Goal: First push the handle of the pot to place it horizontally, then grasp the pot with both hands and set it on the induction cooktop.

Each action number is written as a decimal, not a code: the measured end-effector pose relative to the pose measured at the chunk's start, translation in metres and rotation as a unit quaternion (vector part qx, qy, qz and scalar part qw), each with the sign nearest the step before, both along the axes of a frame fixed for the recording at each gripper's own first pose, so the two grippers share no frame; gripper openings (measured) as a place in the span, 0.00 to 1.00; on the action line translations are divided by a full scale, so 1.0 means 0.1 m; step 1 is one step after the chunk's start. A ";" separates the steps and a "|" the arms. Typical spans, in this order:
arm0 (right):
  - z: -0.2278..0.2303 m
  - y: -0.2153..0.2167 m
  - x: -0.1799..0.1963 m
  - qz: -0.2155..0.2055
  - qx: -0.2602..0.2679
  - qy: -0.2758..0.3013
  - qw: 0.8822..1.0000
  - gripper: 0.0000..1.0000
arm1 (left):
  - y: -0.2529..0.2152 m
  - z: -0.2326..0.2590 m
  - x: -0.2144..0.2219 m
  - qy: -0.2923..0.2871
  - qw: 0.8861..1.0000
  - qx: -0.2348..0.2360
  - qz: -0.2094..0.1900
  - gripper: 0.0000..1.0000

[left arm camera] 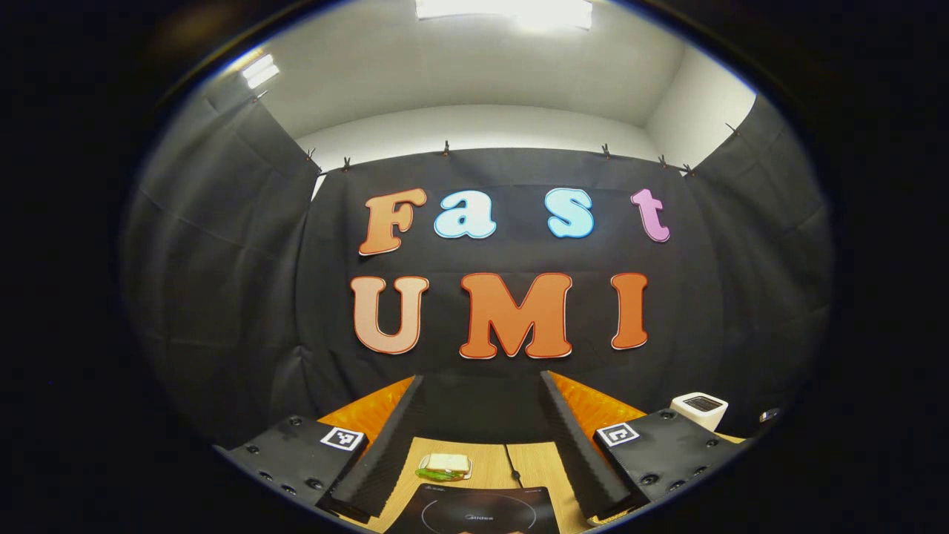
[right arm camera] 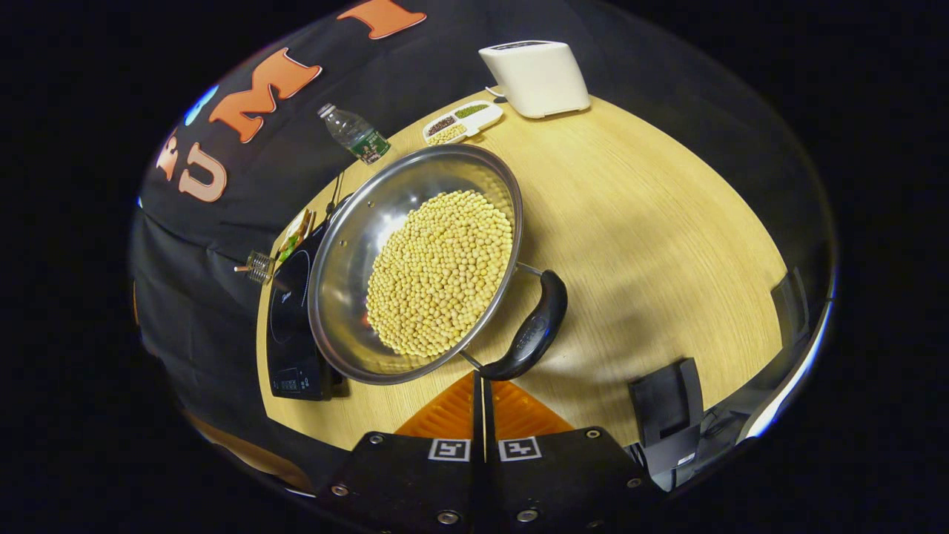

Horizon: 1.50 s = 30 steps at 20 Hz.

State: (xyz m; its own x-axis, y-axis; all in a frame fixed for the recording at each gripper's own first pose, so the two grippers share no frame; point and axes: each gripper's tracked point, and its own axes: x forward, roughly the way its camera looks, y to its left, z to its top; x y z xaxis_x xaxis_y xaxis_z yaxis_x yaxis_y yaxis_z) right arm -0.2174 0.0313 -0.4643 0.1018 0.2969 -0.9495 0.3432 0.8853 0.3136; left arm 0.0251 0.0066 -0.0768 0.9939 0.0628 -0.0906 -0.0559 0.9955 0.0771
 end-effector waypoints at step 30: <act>-0.18 -0.84 0.40 -0.021 -0.089 -0.014 0.996 0.00 | 0.03 0.02 -0.10 -0.003 1.000 0.012 -0.005 1.00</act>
